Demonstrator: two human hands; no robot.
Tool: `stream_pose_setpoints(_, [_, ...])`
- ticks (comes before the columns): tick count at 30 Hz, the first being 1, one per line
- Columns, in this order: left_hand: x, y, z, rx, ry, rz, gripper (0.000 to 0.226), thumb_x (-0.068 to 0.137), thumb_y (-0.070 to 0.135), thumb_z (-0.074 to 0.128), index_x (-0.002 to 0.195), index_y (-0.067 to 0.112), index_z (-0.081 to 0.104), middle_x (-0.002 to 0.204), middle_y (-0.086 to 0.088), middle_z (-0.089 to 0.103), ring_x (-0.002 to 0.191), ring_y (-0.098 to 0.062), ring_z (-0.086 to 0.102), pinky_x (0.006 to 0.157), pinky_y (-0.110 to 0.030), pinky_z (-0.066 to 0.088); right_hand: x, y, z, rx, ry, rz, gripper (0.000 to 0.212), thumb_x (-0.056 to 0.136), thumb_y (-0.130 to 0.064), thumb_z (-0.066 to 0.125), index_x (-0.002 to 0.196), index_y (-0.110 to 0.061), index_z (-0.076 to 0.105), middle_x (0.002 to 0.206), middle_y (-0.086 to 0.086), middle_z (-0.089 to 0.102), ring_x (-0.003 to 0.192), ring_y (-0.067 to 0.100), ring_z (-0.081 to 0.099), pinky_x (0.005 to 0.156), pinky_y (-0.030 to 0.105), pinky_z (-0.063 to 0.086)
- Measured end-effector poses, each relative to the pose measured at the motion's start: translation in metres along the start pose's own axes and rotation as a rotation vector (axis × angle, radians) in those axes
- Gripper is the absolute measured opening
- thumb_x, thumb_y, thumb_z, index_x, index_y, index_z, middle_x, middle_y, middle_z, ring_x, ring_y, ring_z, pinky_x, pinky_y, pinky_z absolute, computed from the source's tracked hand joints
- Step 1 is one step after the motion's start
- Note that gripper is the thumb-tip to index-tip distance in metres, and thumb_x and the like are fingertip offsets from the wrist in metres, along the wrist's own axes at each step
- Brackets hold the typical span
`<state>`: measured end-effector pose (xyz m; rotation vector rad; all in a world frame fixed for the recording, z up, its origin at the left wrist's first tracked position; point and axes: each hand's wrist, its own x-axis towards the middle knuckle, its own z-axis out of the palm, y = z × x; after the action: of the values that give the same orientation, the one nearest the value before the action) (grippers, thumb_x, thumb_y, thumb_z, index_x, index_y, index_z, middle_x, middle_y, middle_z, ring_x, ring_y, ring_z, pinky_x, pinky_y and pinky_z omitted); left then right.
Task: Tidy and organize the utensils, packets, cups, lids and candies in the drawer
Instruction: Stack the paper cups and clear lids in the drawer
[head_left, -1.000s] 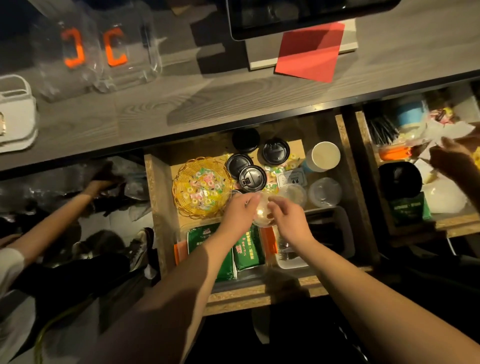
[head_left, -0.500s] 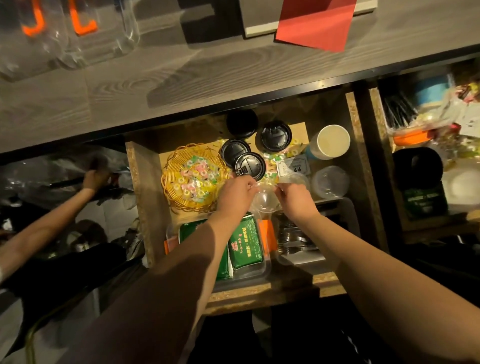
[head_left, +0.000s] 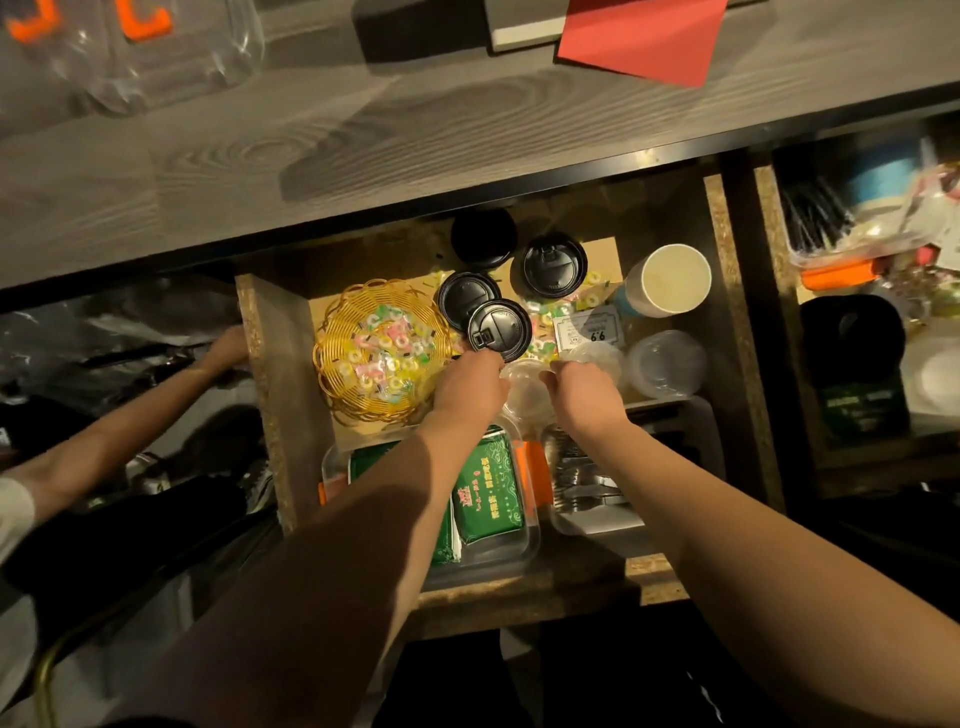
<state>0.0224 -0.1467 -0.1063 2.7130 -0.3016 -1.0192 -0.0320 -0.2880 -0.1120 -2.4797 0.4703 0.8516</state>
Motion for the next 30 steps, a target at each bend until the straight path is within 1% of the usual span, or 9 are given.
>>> stream_pose_setpoints(4, [0.003, 0.0, 0.002, -0.018, -0.078, -0.047, 0.018, 0.093, 0.022, 0.059, 0.093, 0.009, 0.071, 0.08, -0.008, 0.067, 0.079, -0.03, 0.066, 0.062, -0.035, 0.048, 0.004, 0.003, -0.003, 0.056, -0.076, 0.029, 0.028, 0.104, -0.021, 0.045, 0.118, -0.003, 0.061, 0.113, 0.016, 0.068, 0.103, 0.031, 0.065, 0.08, 0.033, 0.048])
stream_pose_setpoints(6, [0.003, 0.0, 0.002, -0.019, -0.122, -0.08, 0.021, 0.095, 0.025, 0.06, 0.084, 0.009, 0.068, 0.072, -0.006, 0.06, 0.075, -0.029, 0.063, 0.061, -0.034, 0.042, 0.005, 0.003, -0.004, 0.034, -0.114, 0.035, 0.03, 0.103, -0.021, 0.047, 0.123, -0.002, 0.058, 0.118, 0.017, 0.066, 0.109, 0.033, 0.063, 0.086, 0.035, 0.049])
stream_pose_setpoints(11, [0.007, 0.002, 0.003, -0.015, -0.147, -0.116, 0.016, 0.094, 0.02, 0.063, 0.09, 0.007, 0.07, 0.086, -0.013, 0.069, 0.081, -0.032, 0.067, 0.062, -0.035, 0.044, 0.009, -0.003, 0.0, -0.025, -0.149, 0.071, 0.022, 0.1, -0.013, 0.051, 0.118, -0.003, 0.058, 0.117, 0.016, 0.066, 0.107, 0.031, 0.064, 0.09, 0.038, 0.053])
stream_pose_setpoints(14, [0.008, -0.001, 0.0, -0.045, -0.153, -0.118, 0.013, 0.093, 0.013, 0.059, 0.089, 0.006, 0.069, 0.078, -0.009, 0.065, 0.073, -0.027, 0.063, 0.056, -0.032, 0.04, 0.007, -0.007, -0.002, 0.01, -0.094, 0.078, 0.026, 0.098, -0.01, 0.052, 0.122, -0.001, 0.055, 0.116, 0.018, 0.066, 0.106, 0.033, 0.064, 0.088, 0.04, 0.054])
stream_pose_setpoints(18, [0.0, -0.006, -0.007, -0.142, -0.136, -0.08, 0.01, 0.093, 0.014, 0.057, 0.094, 0.01, 0.066, 0.085, -0.007, 0.069, 0.08, -0.025, 0.065, 0.062, -0.033, 0.046, 0.0, -0.009, -0.01, 0.068, -0.025, 0.042, 0.028, 0.097, -0.018, 0.054, 0.12, -0.001, 0.054, 0.112, 0.018, 0.067, 0.103, 0.034, 0.064, 0.083, 0.036, 0.05])
stream_pose_setpoints(20, [-0.007, -0.007, -0.012, -0.238, -0.095, -0.054, 0.008, 0.093, 0.018, 0.059, 0.094, 0.012, 0.063, 0.082, -0.004, 0.066, 0.078, -0.025, 0.064, 0.061, -0.032, 0.044, -0.005, -0.008, -0.017, 0.1, 0.001, 0.037, 0.031, 0.098, -0.022, 0.055, 0.121, -0.002, 0.054, 0.11, 0.017, 0.067, 0.102, 0.033, 0.064, 0.079, 0.033, 0.048])
stream_pose_setpoints(23, [-0.016, -0.005, -0.02, -0.372, -0.057, -0.017, 0.008, 0.095, 0.021, 0.06, 0.095, 0.013, 0.06, 0.079, 0.003, 0.058, 0.072, -0.017, 0.057, 0.055, -0.027, 0.038, -0.015, -0.003, -0.031, 0.187, 0.074, 0.015, 0.032, 0.096, -0.029, 0.06, 0.117, -0.005, 0.06, 0.098, 0.013, 0.07, 0.088, 0.027, 0.066, 0.069, 0.029, 0.046])
stream_pose_setpoints(27, [-0.025, 0.006, -0.029, -0.624, -0.066, 0.003, 0.01, 0.096, 0.021, 0.063, 0.091, 0.016, 0.057, 0.077, -0.001, 0.06, 0.074, -0.025, 0.067, 0.071, -0.04, 0.058, -0.032, 0.008, -0.051, 0.329, 0.165, -0.002, 0.029, 0.09, -0.04, 0.067, 0.101, -0.013, 0.065, 0.07, 0.0, 0.064, 0.063, 0.013, 0.06, 0.06, 0.03, 0.044])
stream_pose_setpoints(30, [-0.026, 0.021, -0.033, -0.72, -0.098, -0.011, 0.011, 0.096, 0.02, 0.065, 0.096, 0.012, 0.058, 0.074, -0.002, 0.065, 0.064, -0.017, 0.066, 0.064, -0.029, 0.058, -0.043, 0.018, -0.061, 0.501, 0.188, 0.021, 0.027, 0.091, -0.04, 0.066, 0.098, -0.014, 0.066, 0.078, 0.004, 0.065, 0.068, 0.017, 0.062, 0.065, 0.037, 0.051])
